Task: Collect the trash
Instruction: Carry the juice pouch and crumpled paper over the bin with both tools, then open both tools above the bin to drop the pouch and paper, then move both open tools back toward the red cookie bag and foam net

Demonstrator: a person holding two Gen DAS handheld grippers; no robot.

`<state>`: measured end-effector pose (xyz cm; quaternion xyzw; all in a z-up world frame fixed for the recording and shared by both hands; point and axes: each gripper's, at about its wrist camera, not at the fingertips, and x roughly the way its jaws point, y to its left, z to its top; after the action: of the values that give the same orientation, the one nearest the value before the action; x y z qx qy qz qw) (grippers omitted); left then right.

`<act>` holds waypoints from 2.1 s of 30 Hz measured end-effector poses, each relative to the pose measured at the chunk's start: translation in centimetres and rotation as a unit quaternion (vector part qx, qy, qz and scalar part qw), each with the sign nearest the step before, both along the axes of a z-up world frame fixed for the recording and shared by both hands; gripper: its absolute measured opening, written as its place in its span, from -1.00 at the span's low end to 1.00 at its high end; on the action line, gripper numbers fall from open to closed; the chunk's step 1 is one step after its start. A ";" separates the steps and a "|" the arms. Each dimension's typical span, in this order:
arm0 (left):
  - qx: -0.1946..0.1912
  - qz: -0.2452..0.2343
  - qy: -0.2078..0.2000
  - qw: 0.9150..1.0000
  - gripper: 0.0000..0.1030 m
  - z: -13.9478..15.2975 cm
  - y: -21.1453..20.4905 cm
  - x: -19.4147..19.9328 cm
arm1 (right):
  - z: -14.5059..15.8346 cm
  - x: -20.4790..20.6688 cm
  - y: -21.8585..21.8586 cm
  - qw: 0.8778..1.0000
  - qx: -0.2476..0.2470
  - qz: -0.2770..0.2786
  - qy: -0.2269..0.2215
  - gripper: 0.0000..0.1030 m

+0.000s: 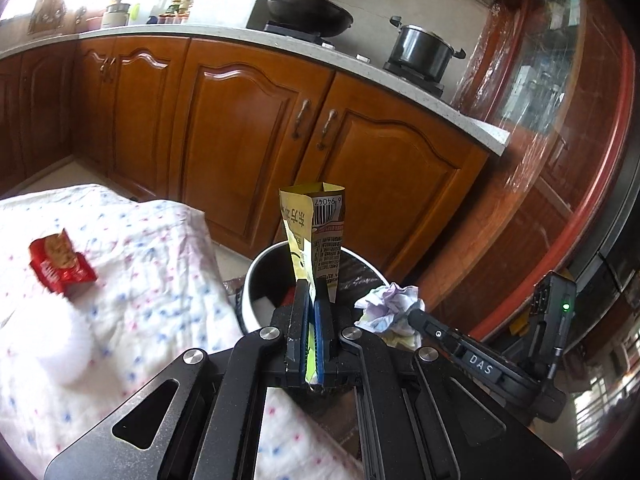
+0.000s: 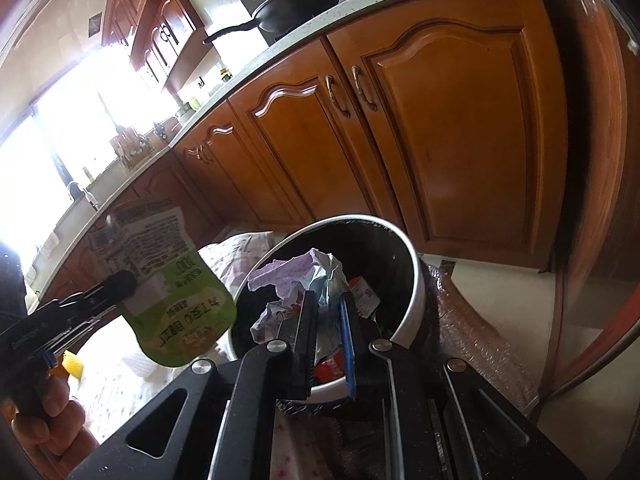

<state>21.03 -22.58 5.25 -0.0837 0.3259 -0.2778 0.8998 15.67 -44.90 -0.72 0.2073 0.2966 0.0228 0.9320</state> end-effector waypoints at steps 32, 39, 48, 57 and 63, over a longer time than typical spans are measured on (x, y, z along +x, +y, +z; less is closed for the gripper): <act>0.021 -0.006 0.060 0.998 -0.44 -5.3 -2.7 2.7 | -1.5 1.4 0.4 1.000 0.007 0.010 0.021 0.39; 0.013 0.026 0.067 0.997 -0.26 -5.7 1.0 1.0 | -1.4 0.3 2.0 0.999 0.031 0.026 0.013 0.60; -0.005 0.077 0.079 0.994 -0.26 -6.2 7.2 -1.0 | -1.2 -0.8 5.3 0.998 0.036 0.055 0.014 0.63; -0.023 0.114 0.079 0.990 -0.26 -6.1 11.8 -2.8 | -1.2 -1.0 9.5 0.995 0.034 0.096 0.020 0.63; -0.028 0.135 0.077 0.987 -0.26 -6.3 14.7 -3.9 | -1.5 -0.4 12.8 0.991 0.029 0.127 0.024 0.63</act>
<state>17.10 -7.89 -1.06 -0.1731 0.3719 -0.1551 0.8987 15.30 -32.14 -2.21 0.1954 0.3425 0.1447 0.9075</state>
